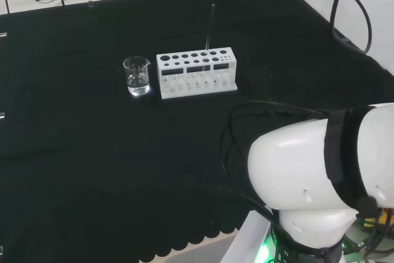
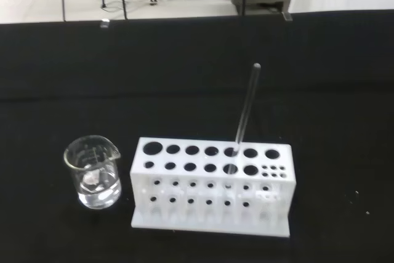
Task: Take the glass rod from the white test tube rack.
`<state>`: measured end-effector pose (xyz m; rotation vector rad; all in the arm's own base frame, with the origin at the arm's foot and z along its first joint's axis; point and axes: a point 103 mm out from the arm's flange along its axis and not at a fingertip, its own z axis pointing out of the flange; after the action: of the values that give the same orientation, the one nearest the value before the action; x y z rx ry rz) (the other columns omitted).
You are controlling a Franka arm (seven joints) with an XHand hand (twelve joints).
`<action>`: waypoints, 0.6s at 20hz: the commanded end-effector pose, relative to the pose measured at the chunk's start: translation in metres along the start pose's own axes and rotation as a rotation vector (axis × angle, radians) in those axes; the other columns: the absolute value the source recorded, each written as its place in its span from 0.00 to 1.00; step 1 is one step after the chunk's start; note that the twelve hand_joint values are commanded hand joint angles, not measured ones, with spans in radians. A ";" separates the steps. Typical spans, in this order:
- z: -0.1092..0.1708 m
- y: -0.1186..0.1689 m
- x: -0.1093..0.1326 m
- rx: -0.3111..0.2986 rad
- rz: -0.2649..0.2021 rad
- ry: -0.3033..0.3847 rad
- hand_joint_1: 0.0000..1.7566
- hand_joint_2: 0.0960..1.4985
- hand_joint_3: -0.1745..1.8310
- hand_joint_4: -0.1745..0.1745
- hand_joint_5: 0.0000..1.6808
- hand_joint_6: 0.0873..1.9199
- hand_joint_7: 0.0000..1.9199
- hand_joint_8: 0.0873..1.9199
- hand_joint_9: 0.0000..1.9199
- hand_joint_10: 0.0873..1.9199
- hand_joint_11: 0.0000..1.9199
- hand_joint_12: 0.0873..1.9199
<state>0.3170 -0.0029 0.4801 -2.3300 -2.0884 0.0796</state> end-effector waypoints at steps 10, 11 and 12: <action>0.031 0.115 0.088 0.098 0.020 -0.073 0.31 0.84 0.06 0.01 0.00 0.00 0.00 0.05 0.00 0.19 0.00 0.44; 0.035 0.124 0.088 0.094 0.014 -0.049 0.31 0.84 0.06 0.01 0.00 0.00 0.00 0.05 0.00 0.19 0.00 0.44; 0.039 0.126 0.076 0.084 0.016 -0.032 0.31 0.85 0.06 0.01 0.00 0.00 0.00 0.05 0.00 0.19 0.00 0.44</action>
<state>0.3475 0.0010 0.4801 -2.3438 -2.0465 0.1210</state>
